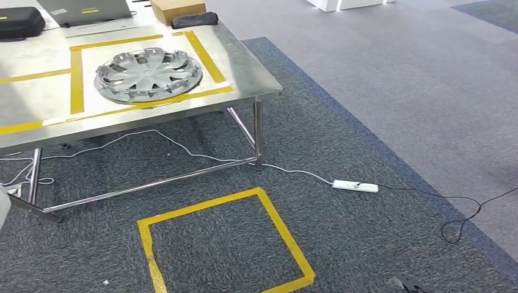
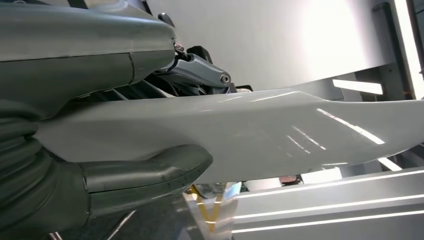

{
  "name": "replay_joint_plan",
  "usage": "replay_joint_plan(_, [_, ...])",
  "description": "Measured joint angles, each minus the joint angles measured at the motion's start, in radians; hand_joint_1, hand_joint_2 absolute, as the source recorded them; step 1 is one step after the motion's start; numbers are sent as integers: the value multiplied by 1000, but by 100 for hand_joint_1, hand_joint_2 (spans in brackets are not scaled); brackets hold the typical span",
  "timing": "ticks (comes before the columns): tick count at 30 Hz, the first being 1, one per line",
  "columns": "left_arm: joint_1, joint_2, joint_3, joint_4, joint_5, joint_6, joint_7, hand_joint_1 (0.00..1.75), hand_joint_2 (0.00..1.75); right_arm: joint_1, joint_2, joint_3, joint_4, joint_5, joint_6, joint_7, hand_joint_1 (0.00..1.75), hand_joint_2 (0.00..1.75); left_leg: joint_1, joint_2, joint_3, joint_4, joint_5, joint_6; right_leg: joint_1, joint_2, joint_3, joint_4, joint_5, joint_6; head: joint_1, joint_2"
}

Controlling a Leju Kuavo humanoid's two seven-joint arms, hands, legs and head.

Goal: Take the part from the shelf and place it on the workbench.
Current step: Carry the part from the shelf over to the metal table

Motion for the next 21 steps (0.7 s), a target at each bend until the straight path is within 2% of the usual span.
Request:
replay_joint_plan(2, [-1,1,0,0,0,-4,-1,175,175,-1,1,-2,0,1,0,-1,0,0,-1,-3,0,3,-10,-5,1,2,1,3,-12,-26,-3,0])
replay_joint_plan(3, [-1,1,0,0,0,-6,-2,175,175,0,2,-4,-1,2,0,-2,0,0,0,2,1,5,-14,-7,2,0,2,5,-16,-34,-4,0])
replay_joint_plan(5, [-3,2,0,0,0,-12,-5,175,175,1,3,-5,-1,3,0,-5,0,0,0,24,-22,56,-41,-12,3,-5,10,6,-24,-50,-8,0])
replay_joint_plan(6, [-3,2,1,0,0,-14,-6,175,175,2,3,-6,-2,3,0,-7,0,0,-1,37,-55,115,-66,-12,5,-8,15,6,-29,-55,-9,0])
replay_joint_plan(8, [-3,2,1,1,0,-17,-8,175,175,3,3,-7,-2,3,0,-10,0,0,-2,47,-148,262,-112,-10,9,-14,26,6,-40,-60,-11,0])
replay_joint_plan(9, [-2,2,1,1,-1,-18,-8,175,175,4,3,-8,-2,3,1,-11,0,0,-3,47,-186,310,-116,-7,11,-16,32,6,-47,-61,-11,0])
replay_joint_plan(10, [-2,2,1,1,-1,-18,-8,175,175,5,3,-9,-2,4,1,-13,0,0,-5,47,-204,319,-96,-2,13,-19,41,6,-55,-61,-11,0])
replay_joint_plan(11, [-2,2,1,1,-1,-20,-8,175,175,5,3,-10,-2,5,0,-15,0,0,-8,47,-200,289,-57,4,14,-21,53,5,-63,-60,-11,0])
replay_joint_plan(13, [-2,2,2,1,-2,-23,-11,175,175,5,3,-11,-2,8,0,-19,0,0,-18,51,-155,162,34,21,17,-24,75,5,-84,-54,-12,0])
replay_joint_plan(14, [-2,2,3,1,-2,-24,-12,175,175,4,3,-12,-2,9,0,-21,0,0,-22,55,-131,106,54,26,19,-24,83,4,-95,-50,-14,0])
replay_joint_plan(15, [-2,2,4,1,-2,-25,-14,175,175,3,2,-12,-2,11,0,-23,0,0,-26,58,-115,69,58,29,20,-25,89,-1,-104,-44,-15,0])
replay_joint_plan(16, [-2,2,4,1,-2,-26,-15,175,175,4,2,-13,-2,12,0,-23,0,0,-28,58,-107,51,47,30,21,-26,98,-2,-107,-37,-16,0])
replay_joint_plan(18, [-1,1,5,1,-2,-27,-16,175,175,3,2,-13,-3,13,0,-24,0,0,-26,52,-89,40,30,36,20,-28,120,-7,-109,-23,-11,0])
replay_joint_plan(19, [0,1,5,1,-2,-27,-17,175,175,2,2,-13,-3,14,0,-24,0,0,-24,49,-74,37,24,42,19,-28,124,7,-109,-19,-10,0])
replay_joint_plan(20, [0,1,5,1,-2,-28,-18,175,175,-1,2,-13,-4,14,0,-25,0,0,-23,48,-59,36,17,48,19,-27,111,38,-114,-16,-8,0])
replay_joint_plan(21, [-1,1,5,1,-3,-29,-19,175,175,-3,2,-13,-4,14,0,-26,0,0,-23,48,-45,35,9,52,19,-26,78,92,-123,-15,-6,0])
